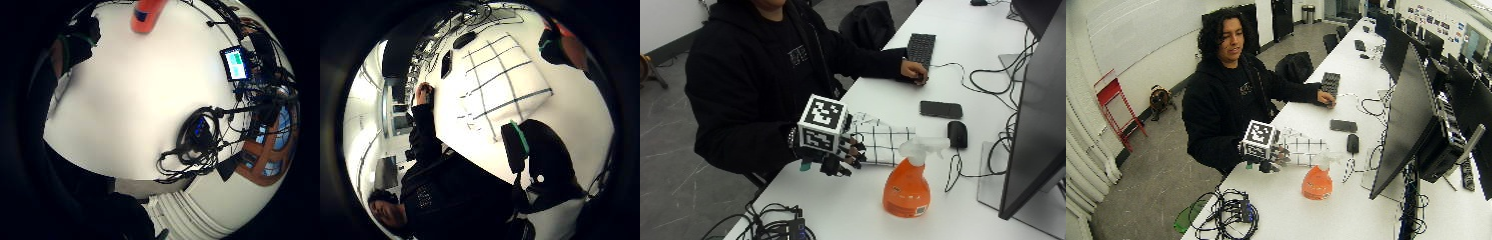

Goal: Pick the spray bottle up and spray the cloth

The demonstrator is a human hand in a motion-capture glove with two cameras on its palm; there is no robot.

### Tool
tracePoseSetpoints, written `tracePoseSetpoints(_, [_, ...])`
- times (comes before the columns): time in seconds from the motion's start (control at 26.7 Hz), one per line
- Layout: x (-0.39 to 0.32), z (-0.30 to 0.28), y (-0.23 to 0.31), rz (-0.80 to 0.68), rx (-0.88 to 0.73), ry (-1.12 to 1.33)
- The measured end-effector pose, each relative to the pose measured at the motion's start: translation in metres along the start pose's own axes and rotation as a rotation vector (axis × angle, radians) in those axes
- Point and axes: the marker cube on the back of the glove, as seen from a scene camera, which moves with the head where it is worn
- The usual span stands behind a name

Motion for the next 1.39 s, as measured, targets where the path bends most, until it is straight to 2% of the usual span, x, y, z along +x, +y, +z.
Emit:
tracePoseSetpoints(0.3, [0.052, -0.045, 0.003, 0.001, 0.011, 0.035])
tracePoseSetpoints(0.68, [0.089, -0.103, -0.058, 0.070, 0.150, -0.064])
tracePoseSetpoints(0.83, [0.103, -0.114, -0.064, 0.079, 0.119, -0.113])
tracePoseSetpoints(1.13, [0.105, -0.129, -0.116, 0.018, 0.153, -0.531])
tracePoseSetpoints(1.39, [0.101, -0.108, -0.133, -0.081, -0.056, -0.726])
